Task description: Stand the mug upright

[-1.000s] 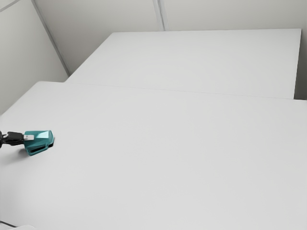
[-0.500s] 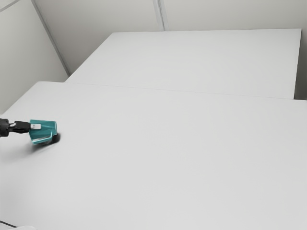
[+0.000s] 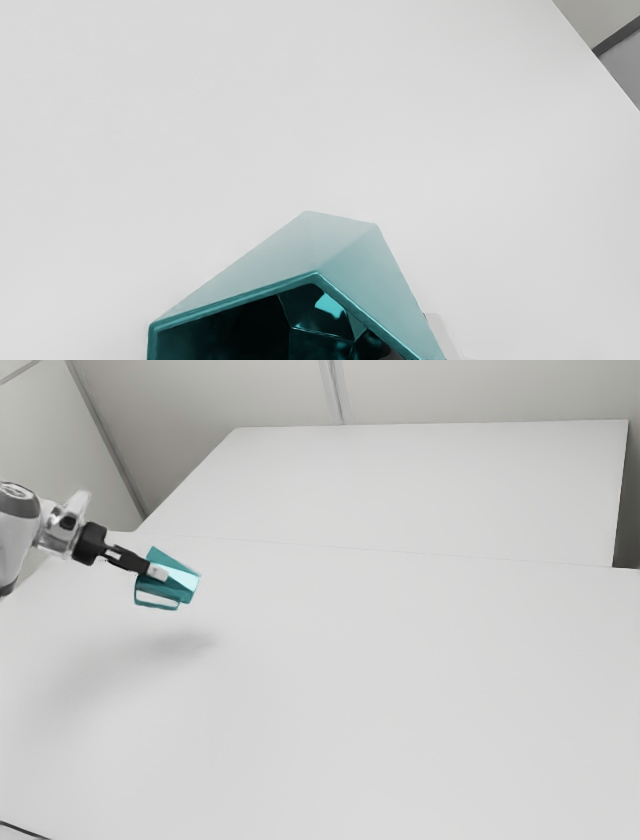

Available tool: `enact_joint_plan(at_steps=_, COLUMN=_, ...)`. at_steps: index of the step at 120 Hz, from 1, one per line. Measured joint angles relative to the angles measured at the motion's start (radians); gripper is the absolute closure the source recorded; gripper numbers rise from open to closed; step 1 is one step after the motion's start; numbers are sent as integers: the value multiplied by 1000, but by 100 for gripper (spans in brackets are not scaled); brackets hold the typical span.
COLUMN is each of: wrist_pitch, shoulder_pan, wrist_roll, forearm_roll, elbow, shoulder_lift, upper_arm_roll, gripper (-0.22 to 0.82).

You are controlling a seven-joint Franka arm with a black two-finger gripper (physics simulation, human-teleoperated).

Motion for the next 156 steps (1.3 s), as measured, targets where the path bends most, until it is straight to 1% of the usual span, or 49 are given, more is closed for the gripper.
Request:
enact_joint_plan(at_steps=9, wrist_pitch=86, shoulder_pan=-114, wrist_roll=-58, forearm_roll=153, elbow=-74, shoulder_lift=-73, upper_arm_roll=-1, gripper=79)
enact_joint_plan(at_steps=19, wrist_pitch=162, shoulder_pan=-227, wrist_roll=-143, forearm_roll=362, elbow=-109, shoulder_lift=-134, upper_arm_roll=-13, gripper=79)
enact_joint_plan(at_steps=28, wrist_pitch=208, shoulder_pan=-298, wrist_roll=-227, forearm_roll=518, elbow=-137, shoulder_lift=-169, upper_arm_roll=-46, gripper=79)
enact_joint_plan(at_steps=40, wrist_pitch=254, shoulder_pan=-408, wrist_roll=-342, forearm_roll=676, elbow=-184, shoulder_lift=-199, upper_arm_roll=-67, gripper=79)
enact_joint_plan(at_steps=47, wrist_pitch=279, shoulder_pan=-447, wrist_roll=-404, forearm_roll=736, elbow=-214, shoulder_lift=-208, upper_arm_roll=-72, gripper=79)
enact_joint_plan(at_steps=51, wrist_pitch=294, shoulder_pan=-450, wrist_roll=-438, forearm_roll=762, elbow=-230, shoulder_lift=-213, upper_arm_roll=-74, gripper=79)
enact_joint_plan(at_steps=56, wrist_pitch=311, shoulder_pan=-431, wrist_roll=-478, forearm_roll=790, elbow=-243, shoulder_lift=-214, upper_arm_roll=-79, gripper=79)
enact_joint_plan(at_steps=74, wrist_pitch=357, shoulder_pan=-290, wrist_roll=-603, forearm_roll=842, elbow=-257, shoulder_lift=-196, upper_arm_roll=-84, gripper=79)
enact_joint_plan(at_steps=85, wrist_pitch=378, shoulder_pan=-223, wrist_roll=-667, forearm_roll=854, elbow=-258, shoulder_lift=-190, upper_arm_roll=-89, gripper=79)
enact_joint_plan(at_steps=99, wrist_pitch=394, shoulder_pan=-192, wrist_roll=-740, forearm_roll=865, elbow=-263, shoulder_lift=-189, upper_arm_roll=-93, gripper=79)
enact_joint_plan(at_steps=109, wrist_pitch=404, shoulder_pan=-211, wrist_roll=-789, forearm_roll=883, elbow=-261, shoulder_lift=-184, upper_arm_roll=-94, gripper=79)
enact_joint_plan(at_steps=131, wrist_pitch=415, shoulder_pan=-296, wrist_roll=-881, forearm_roll=914, elbow=-226, shoulder_lift=-137, upper_arm_roll=-97, gripper=78)
enact_joint_plan(at_steps=140, wrist_pitch=417, shoulder_pan=-352, wrist_roll=-912, forearm_roll=919, elbow=-222, shoulder_lift=-127, upper_arm_roll=-96, gripper=78)
enact_joint_plan(at_steps=156, wrist_pitch=416, shoulder_pan=-483, wrist_roll=-961, forearm_roll=919, elbow=-238, shoulder_lift=-129, upper_arm_roll=-96, gripper=78)
